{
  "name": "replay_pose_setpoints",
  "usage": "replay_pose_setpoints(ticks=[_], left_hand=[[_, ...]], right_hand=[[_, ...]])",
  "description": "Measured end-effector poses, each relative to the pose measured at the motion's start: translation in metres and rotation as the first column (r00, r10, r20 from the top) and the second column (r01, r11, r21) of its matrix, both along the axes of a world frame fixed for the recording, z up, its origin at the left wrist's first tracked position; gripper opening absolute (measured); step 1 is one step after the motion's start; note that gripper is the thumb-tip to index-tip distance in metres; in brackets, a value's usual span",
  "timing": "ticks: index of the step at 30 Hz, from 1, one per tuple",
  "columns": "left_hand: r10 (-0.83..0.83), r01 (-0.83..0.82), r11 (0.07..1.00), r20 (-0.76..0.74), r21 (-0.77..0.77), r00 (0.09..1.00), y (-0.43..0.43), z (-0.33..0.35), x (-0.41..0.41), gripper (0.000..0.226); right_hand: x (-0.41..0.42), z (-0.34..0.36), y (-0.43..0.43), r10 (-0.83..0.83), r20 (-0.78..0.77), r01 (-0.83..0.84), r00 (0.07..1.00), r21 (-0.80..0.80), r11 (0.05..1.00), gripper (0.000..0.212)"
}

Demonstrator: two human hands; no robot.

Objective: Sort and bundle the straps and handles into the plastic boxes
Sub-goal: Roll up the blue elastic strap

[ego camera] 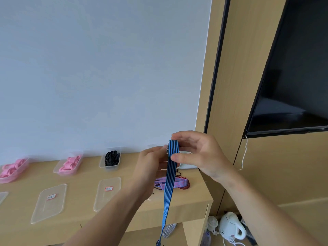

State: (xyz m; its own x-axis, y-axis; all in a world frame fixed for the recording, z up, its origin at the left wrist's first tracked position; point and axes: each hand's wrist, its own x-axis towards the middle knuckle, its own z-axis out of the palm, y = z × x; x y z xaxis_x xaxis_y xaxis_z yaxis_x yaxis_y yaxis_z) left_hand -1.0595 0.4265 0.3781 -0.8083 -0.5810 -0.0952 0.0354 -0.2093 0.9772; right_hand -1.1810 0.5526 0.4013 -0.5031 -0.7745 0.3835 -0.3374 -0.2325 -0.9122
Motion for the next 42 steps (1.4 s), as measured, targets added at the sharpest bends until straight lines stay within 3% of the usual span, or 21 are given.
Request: replay_pose_setpoints(ticks=[4,8,11,14,17,21,25,27,29,32,36,42], left_hand=[[-0.065,0.063,0.997,0.054,0.039,0.996,-0.003,0.001,0.002,0.041],[-0.102,0.101,0.995,-0.001,-0.021,0.995,-0.003,0.005,0.006,0.022],[-0.062,0.061,0.996,-0.019,-0.072,0.998,-0.003,0.004,0.006,0.014],[-0.048,0.043,0.993,-0.040,-0.108,0.998,-0.001,0.001,0.006,0.015],[-0.034,0.029,0.994,-0.045,-0.103,0.998,0.000,-0.004,0.004,0.014],[-0.026,0.023,0.997,-0.046,-0.073,0.999,0.002,-0.008,0.005,0.020],[-0.051,0.047,0.995,-0.035,-0.090,0.998,0.001,-0.011,0.006,0.019],[-0.035,0.031,0.997,-0.050,-0.076,0.998,0.001,-0.013,0.005,0.016],[-0.010,0.006,0.999,-0.075,-0.051,0.997,0.002,-0.012,0.004,0.014],[0.023,-0.027,0.999,-0.096,-0.036,0.995,0.002,-0.012,0.003,0.018],[0.076,-0.082,0.995,-0.090,-0.059,0.993,-0.001,-0.010,0.001,0.022],[0.082,-0.083,0.991,-0.018,-0.101,0.996,0.001,-0.012,-0.001,0.007]], right_hand=[[-0.002,-0.015,-0.003,-0.029,-0.125,0.023,0.992,-0.049,0.999,0.062],[-0.001,-0.025,-0.008,-0.082,-0.273,0.068,0.959,-0.060,0.996,0.071],[-0.003,-0.023,-0.006,-0.082,-0.290,0.077,0.953,-0.028,0.997,0.071],[-0.003,-0.012,-0.008,-0.115,-0.174,0.136,0.978,0.114,0.984,0.048],[-0.003,-0.003,-0.014,-0.188,-0.191,0.233,0.963,0.253,0.939,0.017],[-0.003,0.002,-0.016,-0.227,-0.142,0.252,0.964,0.193,0.948,0.012],[-0.005,0.004,-0.013,-0.337,-0.174,0.348,0.925,0.037,0.937,0.015],[-0.002,0.006,-0.012,-0.322,-0.194,0.328,0.927,-0.003,0.945,0.014],[0.002,0.007,-0.010,-0.250,-0.109,0.251,0.962,-0.008,0.968,0.007],[0.002,0.008,-0.005,-0.110,0.073,0.108,0.991,0.032,0.994,0.026],[0.003,0.007,0.002,0.031,0.060,-0.038,0.998,0.126,0.991,0.032],[0.002,0.009,0.006,0.021,0.039,-0.024,0.999,0.081,0.996,0.051]])
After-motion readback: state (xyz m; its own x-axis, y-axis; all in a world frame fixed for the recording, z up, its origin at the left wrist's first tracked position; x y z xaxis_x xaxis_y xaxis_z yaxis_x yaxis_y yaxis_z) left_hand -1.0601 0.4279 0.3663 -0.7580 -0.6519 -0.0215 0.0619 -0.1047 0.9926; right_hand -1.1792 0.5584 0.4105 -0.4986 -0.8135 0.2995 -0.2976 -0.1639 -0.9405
